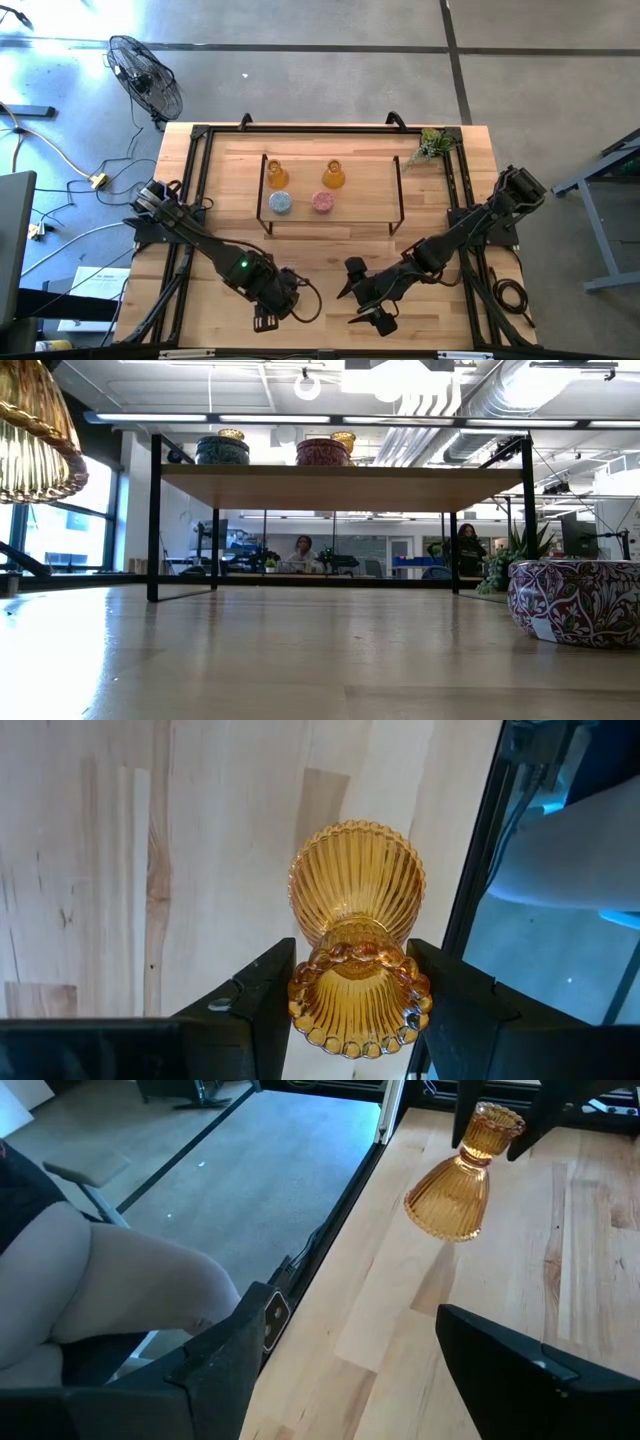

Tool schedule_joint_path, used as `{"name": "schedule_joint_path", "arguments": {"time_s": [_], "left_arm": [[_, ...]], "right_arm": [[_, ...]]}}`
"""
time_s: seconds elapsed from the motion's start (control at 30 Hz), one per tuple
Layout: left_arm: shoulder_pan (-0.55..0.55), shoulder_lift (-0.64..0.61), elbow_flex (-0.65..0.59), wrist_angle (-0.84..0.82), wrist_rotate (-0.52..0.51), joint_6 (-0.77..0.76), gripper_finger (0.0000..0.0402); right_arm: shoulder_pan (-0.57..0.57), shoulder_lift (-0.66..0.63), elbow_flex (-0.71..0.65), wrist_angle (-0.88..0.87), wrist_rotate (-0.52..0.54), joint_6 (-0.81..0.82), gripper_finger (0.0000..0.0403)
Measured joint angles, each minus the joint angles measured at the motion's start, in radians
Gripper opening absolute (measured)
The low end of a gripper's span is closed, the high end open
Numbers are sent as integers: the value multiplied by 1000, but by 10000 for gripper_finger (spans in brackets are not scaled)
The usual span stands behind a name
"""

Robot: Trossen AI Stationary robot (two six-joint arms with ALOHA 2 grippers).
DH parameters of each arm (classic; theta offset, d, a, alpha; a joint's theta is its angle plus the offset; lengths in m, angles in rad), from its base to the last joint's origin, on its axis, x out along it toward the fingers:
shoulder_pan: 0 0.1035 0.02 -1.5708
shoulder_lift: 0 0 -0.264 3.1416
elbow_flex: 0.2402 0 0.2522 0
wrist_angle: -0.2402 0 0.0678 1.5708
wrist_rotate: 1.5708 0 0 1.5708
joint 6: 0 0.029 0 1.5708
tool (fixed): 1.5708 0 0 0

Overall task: Pick & Place candle stick holders
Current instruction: Put the yellow glass candle holder on the shelf aligned with the other glass candle holder

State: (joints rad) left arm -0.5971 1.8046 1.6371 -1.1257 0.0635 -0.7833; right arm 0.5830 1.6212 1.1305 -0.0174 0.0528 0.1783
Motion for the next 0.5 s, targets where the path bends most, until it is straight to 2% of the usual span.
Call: {"name": "schedule_joint_path", "arguments": {"time_s": [0.3, 0.5], "left_arm": [[-8, 0, 0, 9, -2, -32, 171], [-8, 0, 0, 18, -2, -32, 171]], "right_arm": [[0, 0, 0, 2, 1, 1, 291], [-7, 2, 0, 187, 176, 77, 291]]}}
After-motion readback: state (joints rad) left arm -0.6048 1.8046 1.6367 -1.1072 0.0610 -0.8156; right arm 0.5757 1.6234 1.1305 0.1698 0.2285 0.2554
